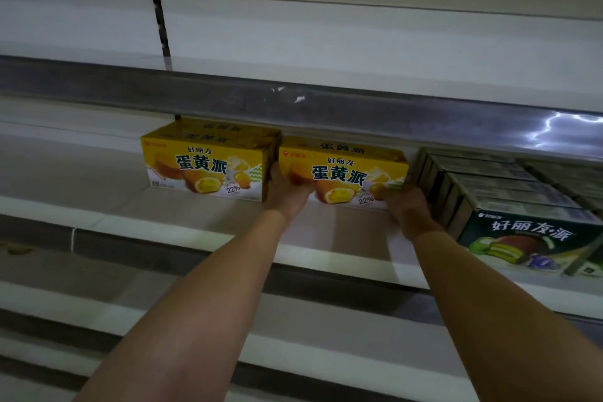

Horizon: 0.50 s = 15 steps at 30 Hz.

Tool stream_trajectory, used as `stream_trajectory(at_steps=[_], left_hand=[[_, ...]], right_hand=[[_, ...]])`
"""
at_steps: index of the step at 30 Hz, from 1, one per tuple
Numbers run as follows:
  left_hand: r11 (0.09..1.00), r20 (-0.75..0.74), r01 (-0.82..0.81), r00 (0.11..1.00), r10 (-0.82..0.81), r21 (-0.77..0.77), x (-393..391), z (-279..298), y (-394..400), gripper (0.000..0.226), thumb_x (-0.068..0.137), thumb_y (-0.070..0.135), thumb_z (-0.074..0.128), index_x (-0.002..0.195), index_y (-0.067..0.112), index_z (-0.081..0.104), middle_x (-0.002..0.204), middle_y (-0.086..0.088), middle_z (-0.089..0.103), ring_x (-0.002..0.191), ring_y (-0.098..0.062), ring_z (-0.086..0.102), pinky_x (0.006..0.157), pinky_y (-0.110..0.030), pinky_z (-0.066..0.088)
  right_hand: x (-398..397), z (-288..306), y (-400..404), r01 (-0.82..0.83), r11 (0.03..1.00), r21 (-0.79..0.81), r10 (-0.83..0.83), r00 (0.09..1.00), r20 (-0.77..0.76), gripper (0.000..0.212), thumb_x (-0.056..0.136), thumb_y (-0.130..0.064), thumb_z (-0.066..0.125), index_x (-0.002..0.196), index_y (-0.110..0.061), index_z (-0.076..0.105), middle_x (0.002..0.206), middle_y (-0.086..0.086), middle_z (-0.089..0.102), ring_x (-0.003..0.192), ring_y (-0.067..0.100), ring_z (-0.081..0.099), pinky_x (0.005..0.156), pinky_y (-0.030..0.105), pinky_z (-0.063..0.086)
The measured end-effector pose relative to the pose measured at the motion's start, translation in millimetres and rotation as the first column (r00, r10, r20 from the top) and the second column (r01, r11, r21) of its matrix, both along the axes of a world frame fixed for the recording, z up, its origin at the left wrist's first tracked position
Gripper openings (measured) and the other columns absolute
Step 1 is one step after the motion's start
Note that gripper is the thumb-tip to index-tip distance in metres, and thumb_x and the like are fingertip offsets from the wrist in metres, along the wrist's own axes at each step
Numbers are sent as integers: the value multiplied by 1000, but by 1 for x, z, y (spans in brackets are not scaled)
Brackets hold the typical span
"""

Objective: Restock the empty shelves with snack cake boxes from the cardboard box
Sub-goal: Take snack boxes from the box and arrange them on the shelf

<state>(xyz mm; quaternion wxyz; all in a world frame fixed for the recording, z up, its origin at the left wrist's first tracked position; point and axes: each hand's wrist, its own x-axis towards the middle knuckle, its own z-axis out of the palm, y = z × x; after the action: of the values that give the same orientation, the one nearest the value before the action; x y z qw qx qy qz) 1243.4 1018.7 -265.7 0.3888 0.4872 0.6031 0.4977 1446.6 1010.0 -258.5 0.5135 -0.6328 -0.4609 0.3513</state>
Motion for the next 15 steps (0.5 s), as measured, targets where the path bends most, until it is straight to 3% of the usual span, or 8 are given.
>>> stream_trajectory(at_steps=[3, 5, 11, 15], left_hand=[[1000, 19, -27, 999, 26, 9, 1, -11, 21, 119, 42, 54, 69, 147, 33, 18, 146, -2, 42, 130, -28, 44, 105, -51, 39], [1000, 23, -28, 999, 28, 11, 1, -10, 25, 119, 39, 54, 69, 146, 27, 22, 144, -3, 43, 130, -27, 44, 105, -50, 39], [999, 82, -1, 997, -4, 52, 6, 6, 19, 96, 64, 26, 79, 146, 19, 30, 141, -4, 47, 127, -26, 46, 105, -44, 40], [999, 97, 22, 995, -24, 25, 6, 7, 25, 102, 52, 33, 76, 143, 19, 35, 136, -6, 52, 123, -27, 51, 103, -46, 42]], right_hand=[[-2, 1, 10, 9, 1000, 4, -9, 1000, -7, 19, 69, -22, 83, 76, -16, 67, 88, 2, 70, 88, 22, 67, 88, 39, 53], [-2, 1, 17, 0, 1000, 4, 0, 1000, 18, 19, 69, -24, 83, 72, -16, 66, 89, 3, 70, 87, 23, 66, 89, 40, 54], [-4, 0, 32, -1, 1000, 2, 1, 997, 74, 29, 71, -34, 81, 92, -17, 68, 107, 6, 69, 97, 25, 65, 93, 40, 51], [-3, 4, 34, 8, 1000, 15, -8, 999, -40, 26, 78, -25, 78, 99, -15, 67, 94, 3, 63, 79, 16, 59, 69, 23, 44]])
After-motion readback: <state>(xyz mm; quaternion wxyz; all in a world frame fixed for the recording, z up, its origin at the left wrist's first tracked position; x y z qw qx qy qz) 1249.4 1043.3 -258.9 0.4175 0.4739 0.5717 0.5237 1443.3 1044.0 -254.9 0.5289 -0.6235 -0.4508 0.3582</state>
